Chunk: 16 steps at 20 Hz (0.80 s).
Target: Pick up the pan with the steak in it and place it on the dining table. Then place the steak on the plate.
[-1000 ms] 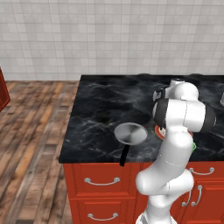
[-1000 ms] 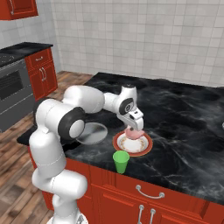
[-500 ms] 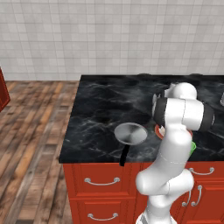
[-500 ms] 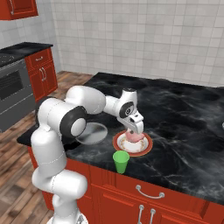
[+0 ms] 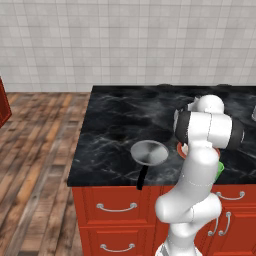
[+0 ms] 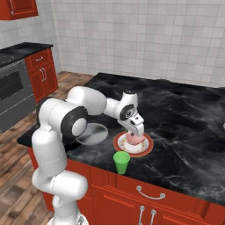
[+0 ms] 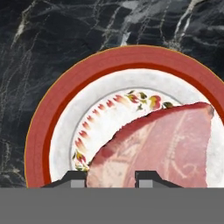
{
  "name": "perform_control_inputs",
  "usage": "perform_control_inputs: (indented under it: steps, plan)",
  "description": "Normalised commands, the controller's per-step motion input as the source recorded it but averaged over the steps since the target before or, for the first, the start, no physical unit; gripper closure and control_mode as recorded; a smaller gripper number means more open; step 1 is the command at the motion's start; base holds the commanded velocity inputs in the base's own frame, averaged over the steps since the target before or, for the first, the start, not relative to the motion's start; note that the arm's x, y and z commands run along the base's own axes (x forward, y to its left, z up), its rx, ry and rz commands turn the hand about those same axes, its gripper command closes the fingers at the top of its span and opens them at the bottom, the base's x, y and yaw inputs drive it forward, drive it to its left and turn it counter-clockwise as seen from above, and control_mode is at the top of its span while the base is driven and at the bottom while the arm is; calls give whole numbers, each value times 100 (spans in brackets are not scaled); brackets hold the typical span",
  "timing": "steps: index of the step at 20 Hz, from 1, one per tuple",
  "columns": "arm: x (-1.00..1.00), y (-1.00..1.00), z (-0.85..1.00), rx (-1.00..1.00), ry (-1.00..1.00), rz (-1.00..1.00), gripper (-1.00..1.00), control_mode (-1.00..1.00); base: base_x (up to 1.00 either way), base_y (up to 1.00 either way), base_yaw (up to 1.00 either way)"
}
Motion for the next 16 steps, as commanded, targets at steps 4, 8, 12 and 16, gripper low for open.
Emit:
perform_control_inputs:
  steps: [4, 8, 12, 16]
  plan:
    - [1, 0, 6, 2, 0, 0, -100, -100, 0, 0, 0]
    - [4, 0, 25, 2, 0, -2, -100, -100, 0, 0, 0]
    - [-26, 0, 49, 3, -1, 0, -100, -100, 0, 0, 0]
    - [-52, 15, 64, 2, -5, 0, -100, -100, 0, 0, 0]
